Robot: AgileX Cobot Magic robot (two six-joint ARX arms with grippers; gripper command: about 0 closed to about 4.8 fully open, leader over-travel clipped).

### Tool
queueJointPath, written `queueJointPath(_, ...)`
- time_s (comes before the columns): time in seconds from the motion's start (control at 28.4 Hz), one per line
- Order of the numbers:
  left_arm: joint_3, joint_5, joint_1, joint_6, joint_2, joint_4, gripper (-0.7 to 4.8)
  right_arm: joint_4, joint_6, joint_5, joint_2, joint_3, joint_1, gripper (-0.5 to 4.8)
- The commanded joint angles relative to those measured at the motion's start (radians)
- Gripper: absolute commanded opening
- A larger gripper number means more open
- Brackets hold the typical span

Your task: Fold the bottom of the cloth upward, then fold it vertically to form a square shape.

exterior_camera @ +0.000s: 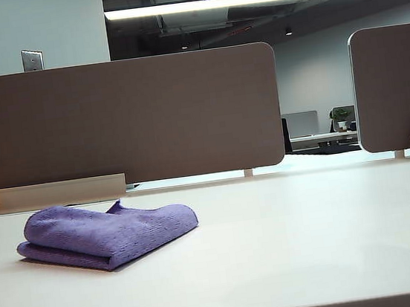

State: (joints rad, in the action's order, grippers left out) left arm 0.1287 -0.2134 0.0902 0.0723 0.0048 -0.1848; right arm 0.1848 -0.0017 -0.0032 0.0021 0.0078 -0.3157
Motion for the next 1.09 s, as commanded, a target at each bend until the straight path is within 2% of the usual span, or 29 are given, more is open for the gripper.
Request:
queueJointPath(0.04,-0.04,0.038,-0.002,0.003,0.001,0.076,-0.05,-0.004,-0.002,0.001,0.0,-0.007,0.0,0.0)
queueJointPath(0.28,-0.115,0.029,-0.002,-0.005,0.001,0.135,-0.05,-0.004,-0.002,0.001,0.0,-0.007,0.0,0.0)
queueJointPath(0.42,-0.122,0.031,-0.002,0.003,0.001,0.124,-0.05,-0.004,-0.002,0.001,0.0,-0.007,0.0,0.0)
queueJointPath(0.95,-0.122,0.237,-0.005,-0.002,0.001,0.001,-0.05,-0.004,-0.002,0.001,0.0,-0.007,0.0,0.0)
queueJointPath(1.02,-0.122,0.234,-0.037,-0.014,0.001,-0.002,-0.05,-0.004,-0.002,0.001,0.0,-0.007,0.0,0.0)
queueJointPath(1.09,-0.122,0.234,-0.098,-0.064,0.001,-0.002,-0.05,-0.004,-0.002,0.001,0.0,-0.007,0.0,0.0)
